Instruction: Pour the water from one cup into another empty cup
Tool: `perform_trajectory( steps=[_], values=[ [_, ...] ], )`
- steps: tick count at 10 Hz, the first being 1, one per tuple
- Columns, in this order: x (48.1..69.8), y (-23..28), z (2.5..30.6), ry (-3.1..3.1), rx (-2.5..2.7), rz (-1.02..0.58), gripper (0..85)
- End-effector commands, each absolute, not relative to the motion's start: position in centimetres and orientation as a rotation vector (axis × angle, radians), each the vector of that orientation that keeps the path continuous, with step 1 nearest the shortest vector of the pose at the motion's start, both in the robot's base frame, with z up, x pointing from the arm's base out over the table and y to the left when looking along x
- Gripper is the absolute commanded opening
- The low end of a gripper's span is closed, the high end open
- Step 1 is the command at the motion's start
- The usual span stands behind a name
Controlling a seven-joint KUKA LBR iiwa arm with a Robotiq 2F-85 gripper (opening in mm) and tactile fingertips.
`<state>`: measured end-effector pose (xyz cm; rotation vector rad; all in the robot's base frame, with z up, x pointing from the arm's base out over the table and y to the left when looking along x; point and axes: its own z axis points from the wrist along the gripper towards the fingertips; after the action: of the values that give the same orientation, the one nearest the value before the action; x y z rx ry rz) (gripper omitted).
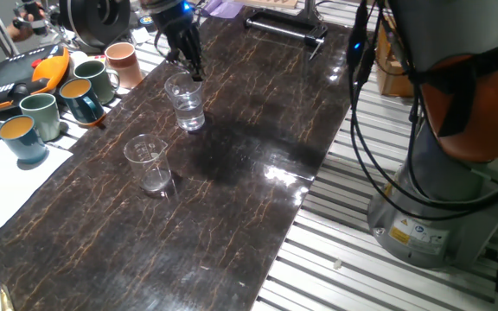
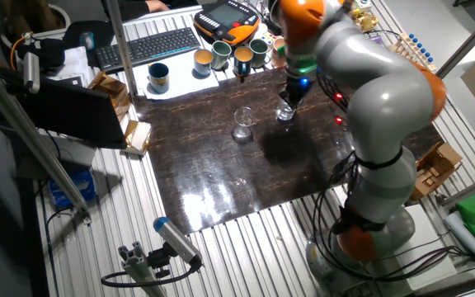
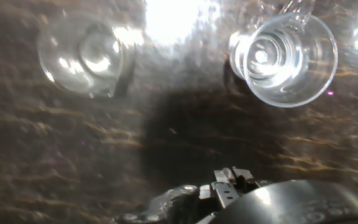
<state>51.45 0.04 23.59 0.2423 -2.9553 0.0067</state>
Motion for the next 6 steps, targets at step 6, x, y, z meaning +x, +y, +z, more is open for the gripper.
perform_trajectory(
  steps=[6],
  values=[
    [51.46, 0.08, 23.56, -3.036, 0.081, 0.015, 0.7]
  ],
)
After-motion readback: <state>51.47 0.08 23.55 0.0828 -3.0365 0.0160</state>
